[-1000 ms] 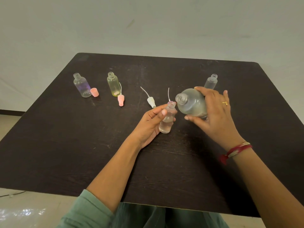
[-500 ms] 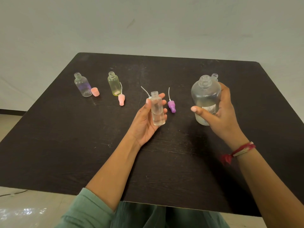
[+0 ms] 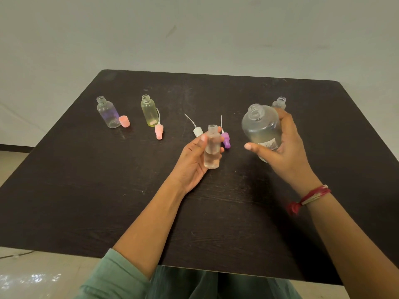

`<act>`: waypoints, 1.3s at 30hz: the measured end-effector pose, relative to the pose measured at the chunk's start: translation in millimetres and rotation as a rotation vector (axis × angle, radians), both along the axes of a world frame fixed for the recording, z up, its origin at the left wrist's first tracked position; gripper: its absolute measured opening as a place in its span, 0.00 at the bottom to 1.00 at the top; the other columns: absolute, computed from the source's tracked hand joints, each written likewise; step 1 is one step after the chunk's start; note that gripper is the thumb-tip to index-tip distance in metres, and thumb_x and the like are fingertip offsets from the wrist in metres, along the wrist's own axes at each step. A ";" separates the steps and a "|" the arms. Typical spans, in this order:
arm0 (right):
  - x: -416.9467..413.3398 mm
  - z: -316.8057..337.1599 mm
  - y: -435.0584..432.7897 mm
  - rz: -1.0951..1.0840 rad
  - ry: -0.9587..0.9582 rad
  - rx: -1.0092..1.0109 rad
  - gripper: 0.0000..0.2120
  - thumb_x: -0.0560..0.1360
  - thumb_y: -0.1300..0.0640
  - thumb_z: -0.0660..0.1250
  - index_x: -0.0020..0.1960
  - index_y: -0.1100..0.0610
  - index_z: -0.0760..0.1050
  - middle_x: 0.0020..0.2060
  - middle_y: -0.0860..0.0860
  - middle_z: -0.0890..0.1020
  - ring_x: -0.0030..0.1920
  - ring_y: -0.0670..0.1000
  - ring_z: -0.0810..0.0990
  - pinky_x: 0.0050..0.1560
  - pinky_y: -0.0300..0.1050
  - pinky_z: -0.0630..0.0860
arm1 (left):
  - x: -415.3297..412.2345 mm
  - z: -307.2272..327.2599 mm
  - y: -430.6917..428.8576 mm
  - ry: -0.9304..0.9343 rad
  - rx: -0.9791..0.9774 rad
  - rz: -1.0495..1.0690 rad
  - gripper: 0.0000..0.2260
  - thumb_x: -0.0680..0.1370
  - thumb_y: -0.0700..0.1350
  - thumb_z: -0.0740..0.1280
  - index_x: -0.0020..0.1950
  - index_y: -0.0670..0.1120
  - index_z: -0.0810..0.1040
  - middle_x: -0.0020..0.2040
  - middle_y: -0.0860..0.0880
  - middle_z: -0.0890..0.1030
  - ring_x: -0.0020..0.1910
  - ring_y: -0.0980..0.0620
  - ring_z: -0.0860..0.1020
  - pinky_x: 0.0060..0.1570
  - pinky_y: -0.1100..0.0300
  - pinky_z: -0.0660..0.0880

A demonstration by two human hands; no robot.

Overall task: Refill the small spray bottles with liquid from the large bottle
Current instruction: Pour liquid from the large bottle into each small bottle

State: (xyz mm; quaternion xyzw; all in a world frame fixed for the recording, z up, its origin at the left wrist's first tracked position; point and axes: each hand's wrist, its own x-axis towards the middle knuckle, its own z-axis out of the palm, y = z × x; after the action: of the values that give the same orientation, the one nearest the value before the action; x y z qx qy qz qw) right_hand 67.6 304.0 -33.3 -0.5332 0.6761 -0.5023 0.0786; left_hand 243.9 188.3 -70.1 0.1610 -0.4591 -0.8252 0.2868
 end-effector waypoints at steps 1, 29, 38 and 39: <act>0.0 -0.6 -0.3 -0.012 0.046 0.018 0.33 0.66 0.42 0.73 0.66 0.45 0.64 0.62 0.45 0.72 0.64 0.48 0.70 0.64 0.42 0.68 | -0.4 -1.0 0.8 -0.019 -0.035 -0.010 0.17 0.77 0.54 0.60 0.58 0.48 0.82 0.53 0.52 0.82 0.46 0.55 0.78 0.51 0.60 0.74; -7.6 12.7 0.5 -0.192 0.751 0.110 0.29 0.68 0.58 0.75 0.67 0.51 0.69 0.61 0.54 0.73 0.65 0.56 0.70 0.74 0.57 0.44 | -1.8 -6.3 1.3 -0.118 -0.174 -0.036 0.29 0.68 0.62 0.73 0.59 0.43 0.80 0.54 0.49 0.82 0.47 0.55 0.79 0.50 0.62 0.75; -8.5 17.9 2.0 -0.182 0.796 0.110 0.30 0.67 0.61 0.74 0.66 0.51 0.69 0.61 0.54 0.73 0.65 0.57 0.70 0.74 0.57 0.43 | -1.9 -7.3 0.1 -0.133 -0.187 -0.043 0.30 0.67 0.63 0.73 0.60 0.42 0.79 0.55 0.47 0.81 0.48 0.54 0.79 0.51 0.61 0.76; -8.1 18.2 2.1 -0.182 0.802 0.113 0.30 0.67 0.61 0.74 0.66 0.51 0.69 0.61 0.54 0.73 0.65 0.57 0.70 0.74 0.57 0.43 | -1.9 -7.1 0.0 -0.136 -0.190 -0.044 0.31 0.67 0.63 0.73 0.61 0.41 0.79 0.55 0.47 0.81 0.48 0.54 0.79 0.51 0.61 0.76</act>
State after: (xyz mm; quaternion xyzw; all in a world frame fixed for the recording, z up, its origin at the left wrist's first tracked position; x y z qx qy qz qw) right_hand 59.5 306.1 -15.1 -0.6197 0.7240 -0.2217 -0.2066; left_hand 242.1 188.3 -77.2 0.1785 -0.5571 -0.7712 0.2510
